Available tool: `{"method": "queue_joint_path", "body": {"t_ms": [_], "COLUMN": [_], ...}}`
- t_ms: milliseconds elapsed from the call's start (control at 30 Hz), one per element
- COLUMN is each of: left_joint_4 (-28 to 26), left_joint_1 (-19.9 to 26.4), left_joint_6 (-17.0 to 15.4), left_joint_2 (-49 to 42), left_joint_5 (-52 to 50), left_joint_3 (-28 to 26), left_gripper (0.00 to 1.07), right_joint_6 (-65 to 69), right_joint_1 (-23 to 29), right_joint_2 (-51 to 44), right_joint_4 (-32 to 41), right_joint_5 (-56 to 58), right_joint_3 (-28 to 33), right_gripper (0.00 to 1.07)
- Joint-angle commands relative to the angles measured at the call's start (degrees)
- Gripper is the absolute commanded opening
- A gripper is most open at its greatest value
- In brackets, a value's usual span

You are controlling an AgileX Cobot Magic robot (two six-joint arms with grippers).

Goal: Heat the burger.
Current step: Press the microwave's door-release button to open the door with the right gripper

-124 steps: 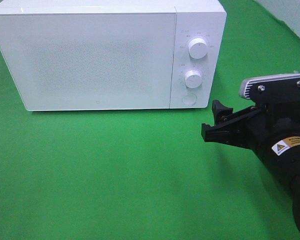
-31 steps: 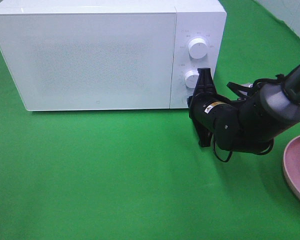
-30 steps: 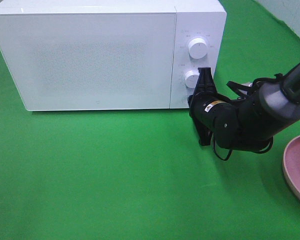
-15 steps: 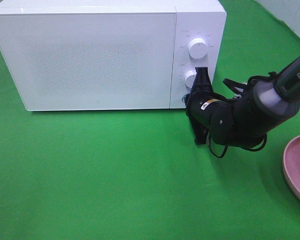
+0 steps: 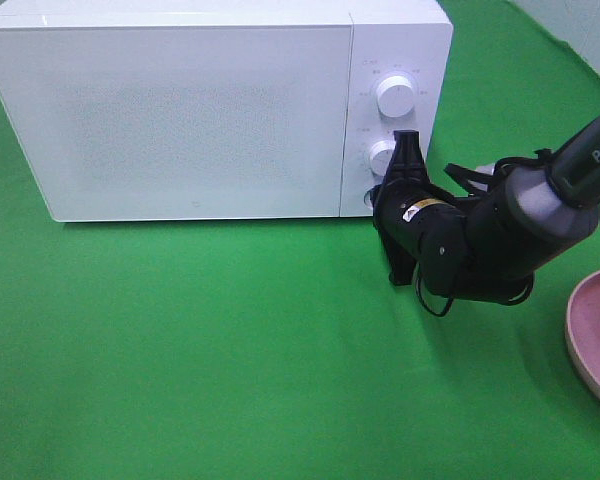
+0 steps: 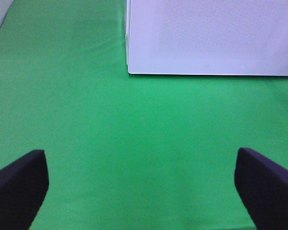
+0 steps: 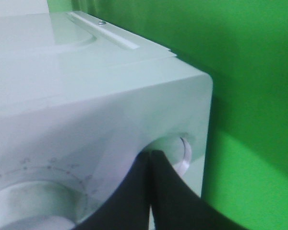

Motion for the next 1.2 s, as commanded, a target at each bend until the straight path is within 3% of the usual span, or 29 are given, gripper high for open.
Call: {"method": "queue_joint_path", "body": {"t_ms": [33,233,367,700,1000,1200], "left_joint_4": [-0.1,-0.1,-0.1,-0.1,-0.1,-0.1], "left_joint_1": [-0.3,-0.3,-0.3,-0.3,-0.3,-0.3], "left_joint_6": [0.0,0.0,0.0,0.0,0.0,0.1], "left_joint_2": [-0.9,-0.9,-0.9,-0.9,-0.9,-0.9], "left_joint_5": [-0.5,-0.5,-0.5,-0.5,-0.5,-0.5], "left_joint_3": [0.2,0.2,0.2,0.2,0.2,0.2], "left_gripper": [0.98,0.98,0.98,0.98,0.98,0.98], "right_joint_6": [0.0,0.7,1.0,0.2,-0.2,-0.4], "right_joint_1": [-0.8,-0.8,-0.8,-0.8,-0.8,-0.6], "right_joint_2": [-1.2,-0.5,2.8,4.6,4.0,0.3], "right_joint_4": [0.1,1.2,1.1,1.3,1.3,1.0], "right_joint_5": [-14.6,-19.2,-21.6,-21.6,-16.0,-6.6], "right_joint_3": [-1.9,-3.0,-7.0,-9.2,-8.8,-5.2], "right_gripper": [0.00,0.00,0.00,0.00,0.00,0.00]}}
